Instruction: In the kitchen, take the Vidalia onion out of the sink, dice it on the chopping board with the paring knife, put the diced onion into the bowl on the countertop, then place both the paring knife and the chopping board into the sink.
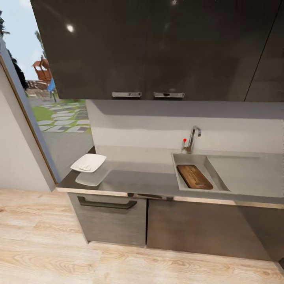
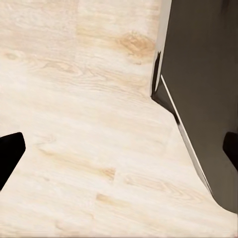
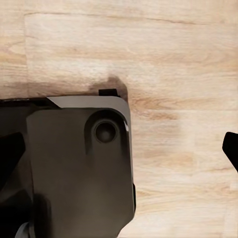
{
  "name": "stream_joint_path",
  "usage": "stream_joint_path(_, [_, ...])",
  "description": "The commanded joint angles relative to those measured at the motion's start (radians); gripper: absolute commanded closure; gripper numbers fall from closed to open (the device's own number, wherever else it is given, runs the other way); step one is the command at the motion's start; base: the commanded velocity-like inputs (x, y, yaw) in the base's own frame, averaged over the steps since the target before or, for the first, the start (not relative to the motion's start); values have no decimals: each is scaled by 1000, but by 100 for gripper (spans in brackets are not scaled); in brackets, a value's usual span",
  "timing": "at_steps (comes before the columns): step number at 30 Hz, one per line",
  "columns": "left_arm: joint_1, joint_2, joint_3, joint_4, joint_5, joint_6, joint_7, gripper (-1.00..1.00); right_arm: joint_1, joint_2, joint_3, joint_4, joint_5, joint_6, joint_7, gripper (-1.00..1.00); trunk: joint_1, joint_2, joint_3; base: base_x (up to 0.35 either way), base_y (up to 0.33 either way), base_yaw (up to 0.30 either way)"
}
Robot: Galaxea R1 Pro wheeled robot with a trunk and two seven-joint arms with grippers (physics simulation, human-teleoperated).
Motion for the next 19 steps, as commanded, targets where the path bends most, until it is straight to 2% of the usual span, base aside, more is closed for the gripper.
stream_joint_path(1, [0, 0, 2, 0, 6, -2, -1, -100, -1, 2, -5, 0, 3, -5, -1, -100, 1, -2, -1, 0, 0, -11])
stream_joint_path(19, [0, 0, 3, 4, 5, -3, -1, -100, 1, 3, -8, -16, 4, -9, 0, -100, 1, -2, 0, 0, 0, -1])
